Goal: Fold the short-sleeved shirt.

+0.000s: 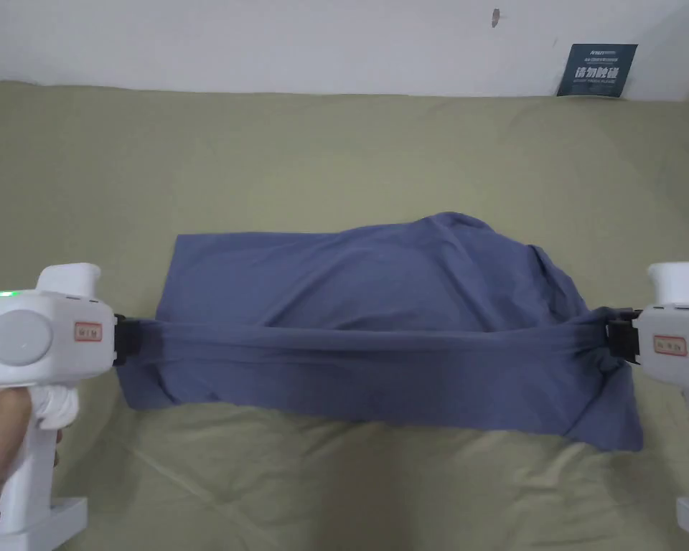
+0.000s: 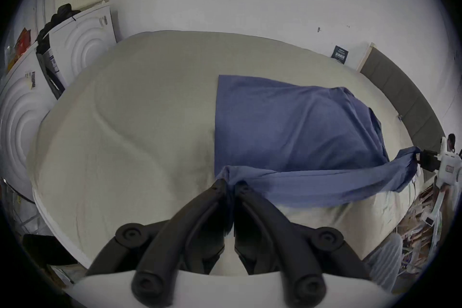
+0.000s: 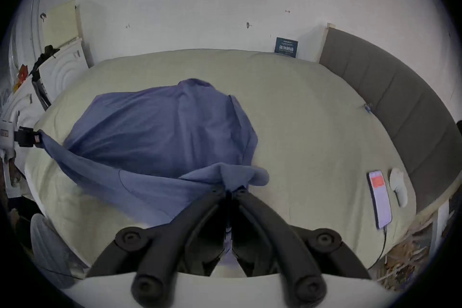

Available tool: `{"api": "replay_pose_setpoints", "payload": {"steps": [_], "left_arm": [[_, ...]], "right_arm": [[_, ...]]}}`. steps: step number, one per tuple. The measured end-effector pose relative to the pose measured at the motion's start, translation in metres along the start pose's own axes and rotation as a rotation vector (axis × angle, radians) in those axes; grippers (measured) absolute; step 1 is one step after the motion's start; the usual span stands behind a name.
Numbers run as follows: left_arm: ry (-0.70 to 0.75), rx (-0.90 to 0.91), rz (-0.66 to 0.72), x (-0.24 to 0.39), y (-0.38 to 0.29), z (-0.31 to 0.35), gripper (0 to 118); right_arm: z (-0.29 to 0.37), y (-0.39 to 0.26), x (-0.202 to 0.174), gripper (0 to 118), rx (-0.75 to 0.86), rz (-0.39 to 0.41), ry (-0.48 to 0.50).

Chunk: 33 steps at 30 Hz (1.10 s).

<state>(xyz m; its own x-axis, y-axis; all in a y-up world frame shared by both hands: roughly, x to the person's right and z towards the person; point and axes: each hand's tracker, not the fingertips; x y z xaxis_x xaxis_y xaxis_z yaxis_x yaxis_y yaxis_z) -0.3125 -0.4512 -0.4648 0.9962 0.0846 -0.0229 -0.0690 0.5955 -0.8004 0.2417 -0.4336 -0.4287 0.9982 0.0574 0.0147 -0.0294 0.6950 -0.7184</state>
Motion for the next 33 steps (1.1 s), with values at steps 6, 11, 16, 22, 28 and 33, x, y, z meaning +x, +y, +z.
{"api": "replay_pose_setpoints", "payload": {"steps": [6,11,16,22,28,33], "left_arm": [[0.033,-0.068,0.005,0.005,0.024,-0.057,6],[0.042,-0.11,-0.007,0.007,0.024,-0.08,6],[0.063,-0.01,0.017,-0.003,0.018,-0.067,118],[0.107,0.03,0.036,-0.012,-0.009,-0.025,38],[0.058,-0.031,0.009,-0.009,-0.03,-0.034,4],[0.096,-0.05,-0.009,0.001,-0.031,-0.063,107]], "right_arm": [[-0.064,0.016,-0.003,3,-0.078,0.009,-0.016],[-0.095,0.013,0.006,3,-0.133,-0.073,-0.004],[-0.078,-0.003,0.018,118,-0.149,-0.104,0.016],[-0.018,-0.025,0.031,79,0.011,-0.155,-0.067],[0.005,-0.059,0.029,0,0.005,-0.171,-0.025],[-0.001,-0.067,0.027,0,-0.035,-0.173,-0.006]]}}
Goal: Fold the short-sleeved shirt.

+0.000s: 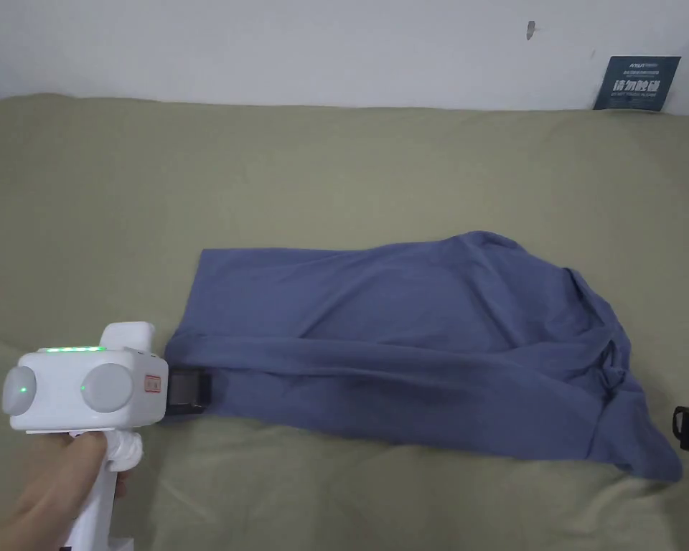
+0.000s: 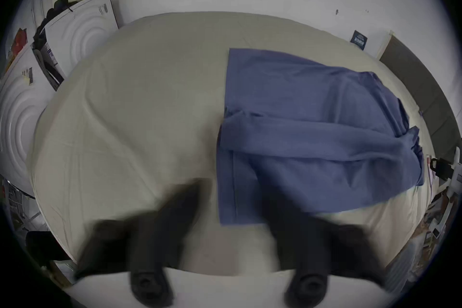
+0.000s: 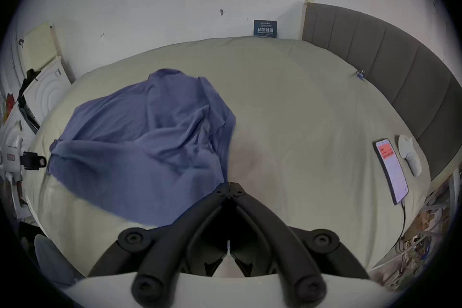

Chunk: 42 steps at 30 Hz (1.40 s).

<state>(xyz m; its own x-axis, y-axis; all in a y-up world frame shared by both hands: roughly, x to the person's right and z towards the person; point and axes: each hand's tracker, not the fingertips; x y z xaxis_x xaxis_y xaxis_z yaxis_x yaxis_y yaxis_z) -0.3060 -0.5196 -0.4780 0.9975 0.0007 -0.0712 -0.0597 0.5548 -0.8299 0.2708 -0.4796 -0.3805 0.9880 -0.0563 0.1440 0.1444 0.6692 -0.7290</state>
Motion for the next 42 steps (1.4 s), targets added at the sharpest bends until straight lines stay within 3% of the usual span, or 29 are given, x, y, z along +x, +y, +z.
{"api": "replay_pose_setpoints", "payload": {"steps": [6,8,9,11,12,14,17,18,19,20,21,23,30,42], "left_arm": [[0.028,-0.061,0.02,0.0,-0.001,-0.04,106],[0.015,-0.047,0.006,0.009,0.0,-0.016,93],[0.018,-0.02,-0.021,0.012,0.0,-0.011,72],[-0.049,-0.012,-0.032,0.015,0.002,-0.007,5],[0.004,-0.027,-0.059,0.019,0.002,-0.006,5],[0.006,-0.024,-0.082,0.021,0.002,-0.009,5],[-0.009,-0.022,-0.045,0.019,-0.001,-0.002,5],[-0.015,-0.021,-0.032,0.019,-0.001,0.002,6],[-0.019,-0.021,-0.025,0.021,-0.002,0.008,5],[-0.02,-0.022,-0.024,0.022,-0.004,0.011,5],[-0.016,-0.02,-0.024,0.022,-0.006,0.015,5],[-0.015,-0.017,-0.034,0.02,-0.002,0.021,5],[-0.03,0.012,-0.048,0.009,-0.002,0.05,5],[-0.039,-0.027,-0.002,-0.034,-0.091,0.104,5]], "right_arm": [[-0.006,-0.008,-0.004,0,-0.024,0.022,0.027],[-0.011,-0.008,-0.004,2,-0.032,0.034,0.035],[-0.014,-0.007,-0.004,21,-0.032,0.042,0.027],[-0.024,-0.007,-0.005,101,-0.068,0.048,0.022],[-0.027,-0.009,-0.006,117,-0.069,0.061,0.076],[-0.036,-0.006,-0.01,108,-0.071,0.069,0.025],[-0.053,-0.005,-0.008,106,-0.109,0.087,0.025],[-0.047,-0.008,-0.013,87,-0.113,0.101,0.015],[-0.048,-0.008,-0.011,54,-0.104,0.103,0.019],[-0.051,-0.007,-0.01,11,-0.097,0.101,0.009],[-0.049,-0.008,-0.007,6,-0.077,0.076,0.007],[-0.041,-0.005,0.0,6,-0.089,0.023,0.039],[0.001,-0.006,-0.002,6,-0.036,0.053,0.011],[0.078,-0.084,-0.005,6,-0.058,0.069,0.061]]}}
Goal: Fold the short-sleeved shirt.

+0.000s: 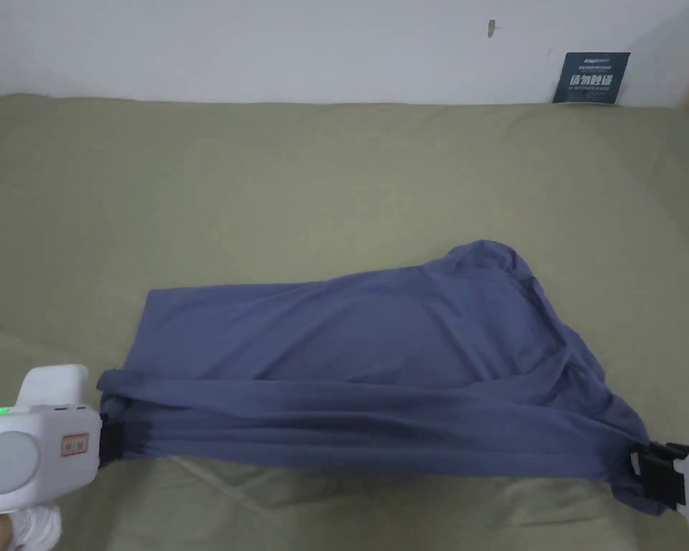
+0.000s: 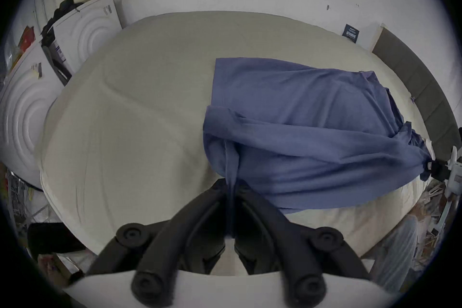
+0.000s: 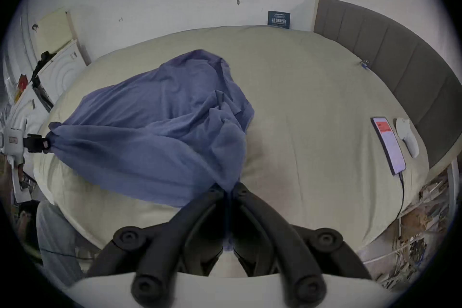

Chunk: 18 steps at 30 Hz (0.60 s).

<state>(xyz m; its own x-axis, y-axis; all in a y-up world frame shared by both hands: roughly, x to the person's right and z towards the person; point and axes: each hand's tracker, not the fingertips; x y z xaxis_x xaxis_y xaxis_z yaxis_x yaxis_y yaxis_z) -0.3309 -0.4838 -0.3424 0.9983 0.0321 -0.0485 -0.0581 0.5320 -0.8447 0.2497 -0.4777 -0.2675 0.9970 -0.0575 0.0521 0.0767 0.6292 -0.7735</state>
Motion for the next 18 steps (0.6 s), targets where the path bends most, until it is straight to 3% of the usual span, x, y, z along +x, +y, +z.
{"api": "replay_pose_setpoints", "payload": {"steps": [10,11,12,13,14,16,18], "left_arm": [[-0.008,-0.039,0.018,-0.008,-0.027,-0.004,6],[-0.019,-0.032,0.013,-0.008,-0.026,-0.004,13],[-0.042,-0.015,0.014,-0.01,-0.025,-0.003,52],[-0.054,0.006,0.017,-0.013,-0.023,-0.001,96],[-0.062,0.039,0.02,-0.014,-0.02,0.001,118],[-0.032,0.155,0.026,-0.011,-0.009,0.015,110],[-0.007,0.135,-0.013,0.002,0.003,0.018,99]], "right_arm": [[-0.002,-0.028,-0.009,7,-0.056,-0.033,0.014],[-0.001,-0.027,-0.011,19,-0.053,-0.034,0.013],[0.0,-0.022,-0.01,62,-0.045,-0.028,-0.002],[0.001,-0.017,-0.011,99,-0.044,-0.016,-0.022],[0.002,-0.012,-0.011,118,-0.047,-0.011,-0.017],[0.01,0.004,-0.012,108,0.046,-0.017,0.012],[0.009,0.024,-0.018,107,0.052,-0.014,0.011]]}}
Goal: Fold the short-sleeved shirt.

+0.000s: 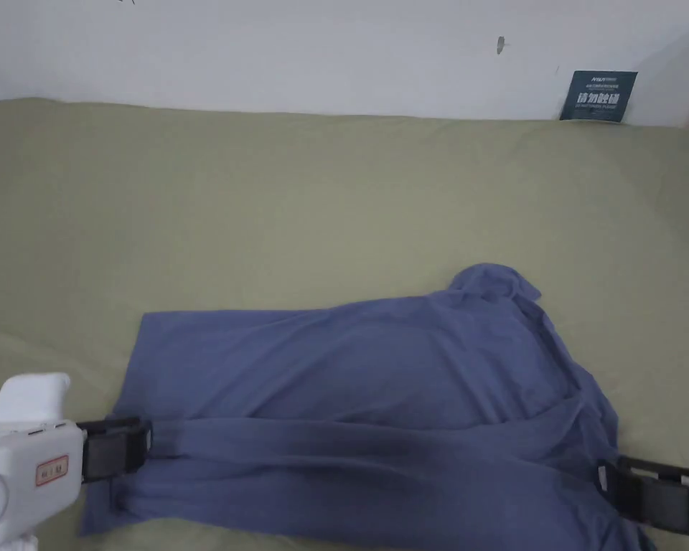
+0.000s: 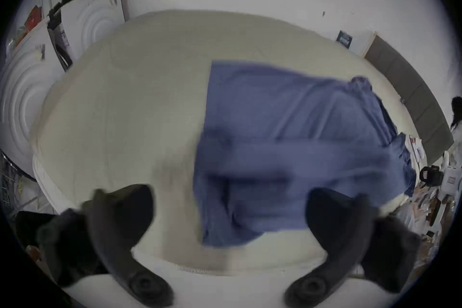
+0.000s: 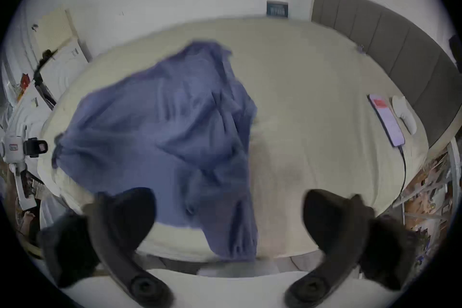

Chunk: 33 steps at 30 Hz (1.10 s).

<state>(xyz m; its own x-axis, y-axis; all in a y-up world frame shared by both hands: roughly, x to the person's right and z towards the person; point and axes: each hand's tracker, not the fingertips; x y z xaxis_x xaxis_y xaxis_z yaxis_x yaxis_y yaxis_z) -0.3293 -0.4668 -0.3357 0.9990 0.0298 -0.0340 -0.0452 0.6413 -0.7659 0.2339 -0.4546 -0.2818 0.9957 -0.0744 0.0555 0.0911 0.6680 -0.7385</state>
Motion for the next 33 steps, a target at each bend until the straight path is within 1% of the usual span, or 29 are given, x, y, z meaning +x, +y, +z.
{"api": "replay_pose_setpoints", "payload": {"steps": [1,2,3,4,5,6,8,12,14,15,16,17,18,19,20,21,22,24,25,26,27,28,29,30,31,32,33], "left_arm": [[0.01,0.023,-0.002,0.005,0.007,0.0,84],[0.005,0.05,-0.007,0.01,0.014,-0.002,68],[0.006,0.062,-0.009,0.012,0.031,-0.005,57],[0.017,0.06,-0.009,0.017,0.041,-0.013,57],[0.022,0.064,-0.006,0.02,0.049,-0.022,32],[0.014,0.069,0.003,0.022,0.058,-0.032,1],[-0.004,0.039,0.025,0.023,0.08,-0.057,1],[0.013,-0.038,0.045,0.018,0.12,-0.123,1],[0.047,-0.081,0.012,0.02,0.134,-0.153,1],[0.061,-0.093,0.003,0.015,0.141,-0.166,8],[0.07,-0.102,0.004,0.015,0.147,-0.178,23],[0.069,-0.102,0.01,0.014,0.151,-0.187,53],[0.092,-0.13,0.021,0.014,0.154,-0.198,100],[0.114,-0.174,0.024,0.01,0.154,-0.203,118],[0.111,-0.156,0.02,0.013,0.154,-0.207,118],[0.134,-0.18,0.011,0.013,0.154,-0.213,112],[0.132,-0.226,-0.013,0.015,0.153,-0.22,112],[0.128,-0.212,-0.006,0.012,0.15,-0.218,110],[0.117,-0.214,0.01,0.013,0.151,-0.214,103],[0.09,-0.208,0.021,0.014,0.152,-0.209,90],[0.066,-0.19,0.017,0.013,0.151,-0.203,71],[0.077,-0.178,0.004,0.016,0.151,-0.199,41],[0.051,-0.168,-0.007,0.018,0.152,-0.197,6],[-0.004,-0.17,-0.003,0.022,0.151,-0.198,2],[0.032,-0.171,-0.003,0.018,0.149,-0.194,2],[0.048,-0.172,-0.036,0.021,0.148,-0.196,2],[0.053,-0.175,-0.059,0.022,0.147,-0.2,2]], "right_arm": [[-0.002,0.01,-0.004,100,0.045,0.003,0.007],[-0.001,0.022,-0.005,81,0.083,-0.004,0.008],[-0.005,0.032,-0.008,71,0.111,0.002,0.008],[-0.013,0.04,-0.012,59,0.111,0.001,-0.006],[-0.023,0.047,-0.015,31,0.114,0.007,-0.019],[-0.028,0.054,-0.015,0,0.156,-0.003,-0.035],[-0.048,0.066,-0.018,0,0.096,0.017,-0.001],[-0.086,0.084,-0.021,0,0.062,0.045,-0.022],[-0.1,0.092,-0.022,0,0.039,0.051,-0.027],[-0.108,0.094,-0.02,0,0.027,0.057,-0.025],[-0.115,0.095,-0.02,0,0.018,0.061,-0.031],[-0.121,0.097,-0.018,0,0.01,0.065,-0.039],[-0.127,0.102,-0.015,0,0.004,0.069,-0.037],[-0.133,0.104,-0.013,0,0.0,0.072,-0.043],[-0.138,0.107,-0.012,0,-0.004,0.074,-0.054],[-0.144,0.111,-0.01,0,-0.006,0.074,-0.056],[-0.147,0.117,-0.008,0,-0.013,0.072,-0.062],[-0.158,0.126,-0.006,0,-0.019,0.077,-0.08],[-0.162,0.132,-0.004,0,-0.02,0.078,-0.094],[-0.166,0.138,-0.002,0,-0.017,0.078,-0.102],[-0.171,0.145,-0.001,0,-0.021,0.082,-0.103],[-0.179,0.154,0.0,1,-0.033,0.087,-0.105],[-0.184,0.16,0.0,4,-0.038,0.085,-0.108],[-0.189,0.167,0.004,33,-0.044,0.071,-0.102],[-0.198,0.174,0.005,77,-0.061,0.05,-0.104],[-0.205,0.179,0.005,116,-0.081,0.022,-0.102],[-0.217,0.182,0.007,116,-0.128,0.0,-0.077]]}}
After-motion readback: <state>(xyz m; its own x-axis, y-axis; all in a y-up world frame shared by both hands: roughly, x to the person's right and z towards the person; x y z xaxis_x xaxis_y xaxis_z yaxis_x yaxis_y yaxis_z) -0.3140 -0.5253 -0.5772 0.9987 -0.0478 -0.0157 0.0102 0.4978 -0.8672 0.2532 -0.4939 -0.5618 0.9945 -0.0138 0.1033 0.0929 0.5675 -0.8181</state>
